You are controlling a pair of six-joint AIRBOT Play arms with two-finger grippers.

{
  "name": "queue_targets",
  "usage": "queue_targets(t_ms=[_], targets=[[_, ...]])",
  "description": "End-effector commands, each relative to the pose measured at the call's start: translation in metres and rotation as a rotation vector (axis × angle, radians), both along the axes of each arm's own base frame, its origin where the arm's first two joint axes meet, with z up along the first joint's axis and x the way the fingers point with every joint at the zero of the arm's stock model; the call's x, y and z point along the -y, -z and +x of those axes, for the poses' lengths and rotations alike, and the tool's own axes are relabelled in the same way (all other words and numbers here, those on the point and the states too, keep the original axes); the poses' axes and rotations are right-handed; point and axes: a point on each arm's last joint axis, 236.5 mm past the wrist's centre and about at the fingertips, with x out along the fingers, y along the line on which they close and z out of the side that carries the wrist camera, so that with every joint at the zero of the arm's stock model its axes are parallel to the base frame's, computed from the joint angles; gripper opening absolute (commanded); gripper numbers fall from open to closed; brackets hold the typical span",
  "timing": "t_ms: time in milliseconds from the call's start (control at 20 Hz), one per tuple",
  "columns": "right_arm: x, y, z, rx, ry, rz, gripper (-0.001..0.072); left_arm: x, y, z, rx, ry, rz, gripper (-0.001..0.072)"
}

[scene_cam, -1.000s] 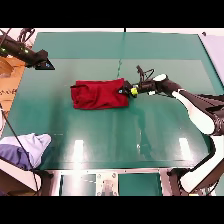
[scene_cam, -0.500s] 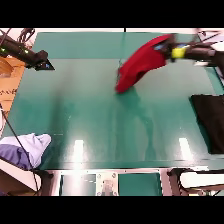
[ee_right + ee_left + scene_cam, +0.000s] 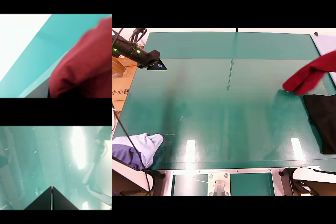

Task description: Fold the shirts.

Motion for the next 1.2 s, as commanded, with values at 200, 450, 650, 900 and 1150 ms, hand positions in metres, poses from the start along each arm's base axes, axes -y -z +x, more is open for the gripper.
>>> queue_targets(t_ms=[200, 450, 650, 900, 1150], targets=[[0.108, 0.008, -0.055, -0.015, 0.238, -0.041, 0.0019, 0.000, -0.001, 0.000, 0.001, -0.001, -0.002, 0.0024], [0.113, 0.019, -0.079, -0.067, 0.208, -0.026, 0.0020, 0.001, 0.001, -0.002, -0.012, 0.003, -0.003, 0.0024], [0.110, 0.022, -0.107, -0.123, 0.196, 0.026, 0.0019, 0.001, 0.001, -0.002, -0.011, 0.003, -0.003, 0.0024], [0.109, 0.049, -0.163, -0.333, 0.268, 0.075, 0.0020, 0.001, 0.001, -0.004, -0.017, 0.006, -0.004, 0.0024], [0.095, 0.121, -0.233, -0.654, 0.420, 0.151, 0.0020, 0.001, 0.002, -0.007, -0.027, 0.012, -0.004, 0.0025]])
